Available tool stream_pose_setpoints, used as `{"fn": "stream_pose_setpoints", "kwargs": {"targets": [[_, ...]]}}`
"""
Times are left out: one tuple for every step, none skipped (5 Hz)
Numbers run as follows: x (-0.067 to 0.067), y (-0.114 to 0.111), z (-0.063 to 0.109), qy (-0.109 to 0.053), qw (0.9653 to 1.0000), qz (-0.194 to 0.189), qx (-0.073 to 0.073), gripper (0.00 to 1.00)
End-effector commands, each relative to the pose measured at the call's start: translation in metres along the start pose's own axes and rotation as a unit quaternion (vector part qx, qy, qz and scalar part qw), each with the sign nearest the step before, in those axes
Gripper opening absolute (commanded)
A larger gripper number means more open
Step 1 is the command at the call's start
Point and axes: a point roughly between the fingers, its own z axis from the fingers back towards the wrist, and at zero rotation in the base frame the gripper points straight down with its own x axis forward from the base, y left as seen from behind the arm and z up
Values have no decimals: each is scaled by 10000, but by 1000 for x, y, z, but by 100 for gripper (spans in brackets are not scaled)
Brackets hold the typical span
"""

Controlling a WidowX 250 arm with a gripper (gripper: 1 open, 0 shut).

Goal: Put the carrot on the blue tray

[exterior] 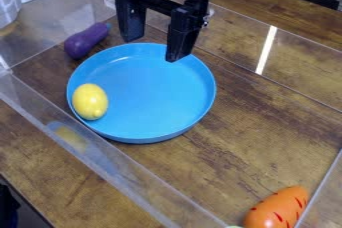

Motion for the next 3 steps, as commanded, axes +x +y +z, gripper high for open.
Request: {"fn": "stream_pose_setpoints", "kwargs": {"targets": [[2,1,-4,22,10000,-1,2,100],[4,2,-7,39,10000,-1,3,100],[6,4,1,-8,10000,-41,63,100]]}}
